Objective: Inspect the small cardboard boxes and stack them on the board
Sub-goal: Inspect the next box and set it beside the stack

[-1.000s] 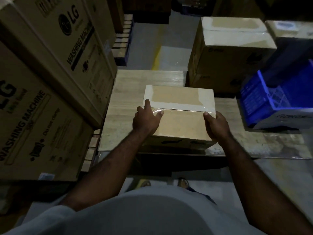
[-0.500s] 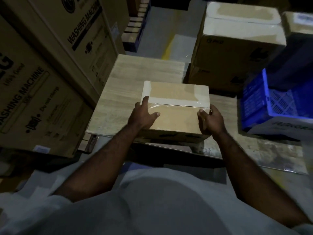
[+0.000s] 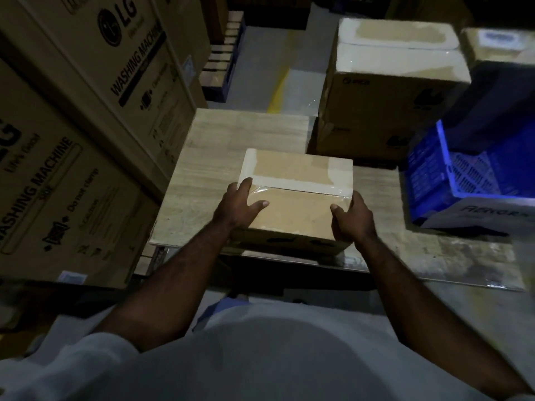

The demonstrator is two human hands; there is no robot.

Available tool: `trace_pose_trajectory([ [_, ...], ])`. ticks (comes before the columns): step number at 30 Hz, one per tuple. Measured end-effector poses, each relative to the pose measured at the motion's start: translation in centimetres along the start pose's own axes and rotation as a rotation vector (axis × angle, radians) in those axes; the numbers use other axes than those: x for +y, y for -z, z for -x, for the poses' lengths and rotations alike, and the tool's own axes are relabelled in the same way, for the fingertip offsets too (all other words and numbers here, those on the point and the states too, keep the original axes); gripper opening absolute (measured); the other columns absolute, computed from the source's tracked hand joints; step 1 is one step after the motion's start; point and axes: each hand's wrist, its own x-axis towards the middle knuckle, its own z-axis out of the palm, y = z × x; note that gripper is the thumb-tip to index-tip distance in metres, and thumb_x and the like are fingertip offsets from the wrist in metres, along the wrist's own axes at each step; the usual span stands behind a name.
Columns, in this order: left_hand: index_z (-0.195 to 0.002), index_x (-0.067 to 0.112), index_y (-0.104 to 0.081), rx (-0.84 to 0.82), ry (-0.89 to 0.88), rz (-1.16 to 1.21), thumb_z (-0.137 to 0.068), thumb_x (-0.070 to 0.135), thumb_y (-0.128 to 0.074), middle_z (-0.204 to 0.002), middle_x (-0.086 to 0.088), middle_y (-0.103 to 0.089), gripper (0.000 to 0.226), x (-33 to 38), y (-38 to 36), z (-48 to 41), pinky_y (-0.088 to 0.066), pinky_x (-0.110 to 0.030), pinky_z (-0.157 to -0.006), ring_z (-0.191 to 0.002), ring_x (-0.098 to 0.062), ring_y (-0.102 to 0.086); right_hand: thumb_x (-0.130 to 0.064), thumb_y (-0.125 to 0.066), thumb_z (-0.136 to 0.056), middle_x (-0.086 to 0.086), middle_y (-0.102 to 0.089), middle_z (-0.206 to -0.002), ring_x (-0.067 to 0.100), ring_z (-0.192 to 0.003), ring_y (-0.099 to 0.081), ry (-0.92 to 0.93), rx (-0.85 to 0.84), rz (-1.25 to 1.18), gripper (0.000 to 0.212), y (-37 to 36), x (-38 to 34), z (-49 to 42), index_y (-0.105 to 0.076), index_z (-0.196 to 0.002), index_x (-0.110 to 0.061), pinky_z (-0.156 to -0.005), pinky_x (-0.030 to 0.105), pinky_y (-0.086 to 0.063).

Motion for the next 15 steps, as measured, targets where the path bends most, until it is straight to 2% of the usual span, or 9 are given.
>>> trace_pose_trajectory([
  [5, -0.147, 0.028, -0.034, -0.008, -0.051, -0.091, -0.09, 0.065, -0.06, -0.147, -0.011, -0.043, 0.073, -1.3, 0.6, 0.1, -0.05, -0.048, -0.101, -0.129, -0.034, -0.051, -0.028, -0.068, -0.1, 0.01, -0.065, -0.138, 0.034, -0.124, -0.061, -0.001, 0.031, 0.002, 0.051, -0.4, 0.0, 0.4, -0.048, -0.146, -0.018, -0.094, 0.03, -0.042],
  [8, -0.147, 0.021, -0.038, 0.079, -0.098, -0.237, -0.094, 0.058, -0.058, -0.151, -0.016, -0.037, 0.068, -1.2, 0.1, 1.1, -0.048, -0.05, -0.1, -0.129, -0.04, -0.049, -0.024, -0.068, -0.099, 0.013, -0.063, -0.137, 0.036, -0.124, -0.06, 0.09, 0.057, 0.092, 0.051, -0.8, 0.0, 1.3, -0.045, -0.143, -0.014, -0.096, 0.033, -0.045],
  [10, -0.148, 0.017, -0.039, 0.121, -0.171, -0.339, -0.094, 0.055, -0.058, -0.152, -0.021, -0.035, 0.069, -1.0, -0.3, 2.0, -0.045, -0.052, -0.102, -0.133, -0.042, -0.044, -0.022, -0.07, -0.095, 0.017, -0.052, -0.146, 0.037, -0.135, -0.049, 0.215, 0.097, 0.232, 0.063, -1.6, 0.5, 2.3, -0.04, -0.149, -0.01, -0.108, 0.043, -0.045],
  [12, -0.15, 0.014, -0.039, 0.127, -0.27, -0.39, -0.094, 0.054, -0.057, -0.156, -0.025, -0.033, 0.072, -0.9, -0.7, 3.1, -0.041, -0.053, -0.109, -0.142, -0.043, -0.036, -0.025, -0.069, -0.096, 0.023, -0.036, -0.159, 0.039, -0.15, -0.031, 0.324, 0.116, 0.353, 0.074, -2.8, 1.0, 4.0, -0.031, -0.158, -0.008, -0.121, 0.051, -0.033],
  [15, -0.154, 0.011, -0.035, 0.087, -0.379, -0.418, -0.095, 0.055, -0.056, -0.162, -0.027, -0.023, 0.076, -0.8, -1.3, 4.6, -0.029, -0.053, -0.119, -0.151, -0.044, -0.021, -0.031, -0.062, -0.101, 0.022, -0.018, -0.17, 0.039, -0.159, -0.009, 0.454, 0.085, 0.523, 0.074, -4.6, 1.0, 6.8, -0.027, -0.162, -0.01, -0.127, 0.052, -0.015],
])
